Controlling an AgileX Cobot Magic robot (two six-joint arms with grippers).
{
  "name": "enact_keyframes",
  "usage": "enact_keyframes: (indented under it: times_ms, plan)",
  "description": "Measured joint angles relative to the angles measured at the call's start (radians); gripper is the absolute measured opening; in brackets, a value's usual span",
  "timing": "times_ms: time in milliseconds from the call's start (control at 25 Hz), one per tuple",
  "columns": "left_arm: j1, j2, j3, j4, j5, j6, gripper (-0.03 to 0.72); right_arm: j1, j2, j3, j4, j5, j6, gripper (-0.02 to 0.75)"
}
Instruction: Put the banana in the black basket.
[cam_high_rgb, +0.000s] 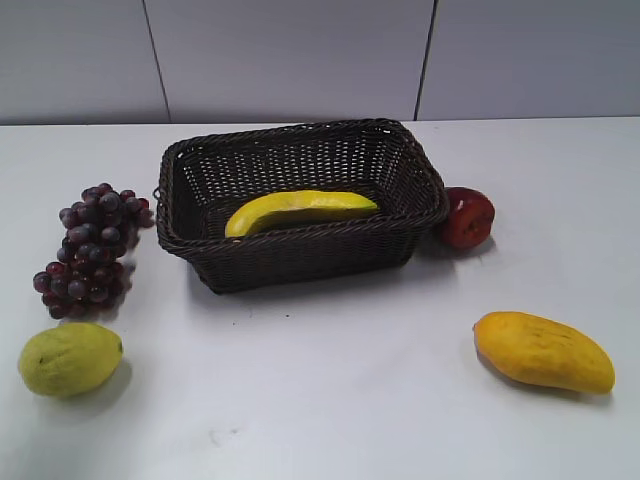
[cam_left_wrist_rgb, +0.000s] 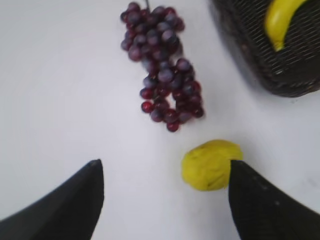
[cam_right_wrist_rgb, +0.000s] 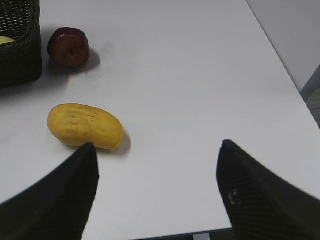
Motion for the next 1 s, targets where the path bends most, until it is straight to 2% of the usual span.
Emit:
enact_keyframes:
  times_ms: [120, 200, 440, 680, 1000]
  plan:
    - [0.069, -0.066, 0.117, -0.012, 0.002, -0.005, 0.570, 0.000, 0.000, 0.000, 0.000, 0.000, 0.000, 0.590]
    - [0.092, -0.125, 0.195, -0.026, 0.002, -0.007, 0.566, 0.000, 0.000, 0.000, 0.000, 0.000, 0.000, 0.590]
    - [0.094, -0.338, 0.434, -0.046, -0.045, -0.029, 0.563, 0.000, 0.000, 0.000, 0.000, 0.000, 0.000, 0.590]
    - [0.094, -0.613, 0.616, -0.046, -0.103, -0.031, 0.560, 0.000, 0.000, 0.000, 0.000, 0.000, 0.000, 0.590]
    - [0.094, -0.911, 0.728, -0.031, -0.175, -0.031, 0.557, 0.000, 0.000, 0.000, 0.000, 0.000, 0.000, 0.590]
